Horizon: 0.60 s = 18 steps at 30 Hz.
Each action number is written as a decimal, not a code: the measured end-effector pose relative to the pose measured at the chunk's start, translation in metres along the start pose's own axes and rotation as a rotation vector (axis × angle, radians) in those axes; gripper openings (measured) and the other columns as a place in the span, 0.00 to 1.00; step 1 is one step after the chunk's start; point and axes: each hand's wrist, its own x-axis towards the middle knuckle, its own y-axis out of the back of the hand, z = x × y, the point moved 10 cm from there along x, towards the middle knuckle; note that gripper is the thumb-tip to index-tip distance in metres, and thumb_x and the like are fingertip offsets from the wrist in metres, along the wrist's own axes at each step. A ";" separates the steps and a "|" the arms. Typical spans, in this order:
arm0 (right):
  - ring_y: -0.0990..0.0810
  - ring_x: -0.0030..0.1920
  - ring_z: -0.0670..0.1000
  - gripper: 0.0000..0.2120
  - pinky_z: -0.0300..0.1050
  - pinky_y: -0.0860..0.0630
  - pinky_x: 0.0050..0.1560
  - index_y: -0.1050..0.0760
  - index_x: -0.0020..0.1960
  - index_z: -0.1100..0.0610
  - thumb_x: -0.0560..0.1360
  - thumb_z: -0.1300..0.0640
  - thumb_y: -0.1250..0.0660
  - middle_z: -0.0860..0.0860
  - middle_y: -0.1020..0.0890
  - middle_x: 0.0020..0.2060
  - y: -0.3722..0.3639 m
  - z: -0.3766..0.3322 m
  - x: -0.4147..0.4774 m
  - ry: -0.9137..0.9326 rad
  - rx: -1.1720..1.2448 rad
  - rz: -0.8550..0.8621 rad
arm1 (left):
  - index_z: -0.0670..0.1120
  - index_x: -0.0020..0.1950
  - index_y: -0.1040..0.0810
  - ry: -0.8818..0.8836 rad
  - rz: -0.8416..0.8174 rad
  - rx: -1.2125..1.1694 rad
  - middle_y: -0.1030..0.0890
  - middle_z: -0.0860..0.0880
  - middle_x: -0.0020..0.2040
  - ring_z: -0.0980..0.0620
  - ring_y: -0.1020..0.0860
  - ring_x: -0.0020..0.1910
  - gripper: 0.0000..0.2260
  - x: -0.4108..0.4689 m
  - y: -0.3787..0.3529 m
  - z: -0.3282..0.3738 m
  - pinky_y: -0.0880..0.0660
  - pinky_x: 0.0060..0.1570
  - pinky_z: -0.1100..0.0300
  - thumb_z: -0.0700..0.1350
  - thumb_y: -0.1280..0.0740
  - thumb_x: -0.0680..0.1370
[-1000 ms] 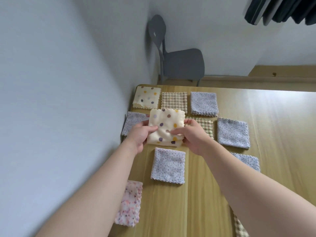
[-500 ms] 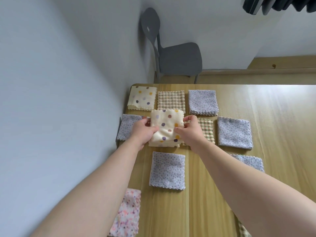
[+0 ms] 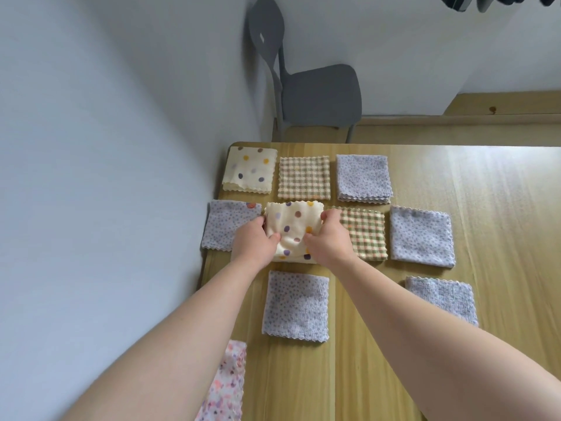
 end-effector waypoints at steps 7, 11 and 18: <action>0.24 0.36 0.48 0.22 0.41 0.28 0.29 0.38 0.64 0.52 0.75 0.62 0.33 0.52 0.24 0.44 -0.006 0.005 0.002 -0.054 0.178 -0.067 | 0.47 0.63 0.22 0.042 0.021 -0.063 0.18 0.50 0.55 0.51 0.23 0.49 0.13 0.002 0.000 -0.004 0.28 0.48 0.58 0.46 0.29 0.79; 0.26 0.37 0.50 0.26 0.45 0.28 0.32 0.37 0.64 0.54 0.73 0.63 0.28 0.52 0.26 0.45 -0.012 0.011 0.000 -0.132 0.347 -0.100 | 0.48 0.62 0.21 0.069 0.018 -0.102 0.19 0.51 0.52 0.52 0.25 0.48 0.12 0.003 0.000 -0.006 0.29 0.47 0.59 0.45 0.29 0.78; 0.26 0.32 0.53 0.37 0.48 0.27 0.30 0.35 0.65 0.54 0.63 0.68 0.21 0.59 0.22 0.53 -0.028 0.007 -0.008 -0.308 0.744 -0.187 | 0.48 0.54 0.19 0.186 -0.052 -0.267 0.17 0.50 0.49 0.50 0.20 0.49 0.08 -0.001 -0.006 -0.015 0.21 0.46 0.54 0.41 0.33 0.77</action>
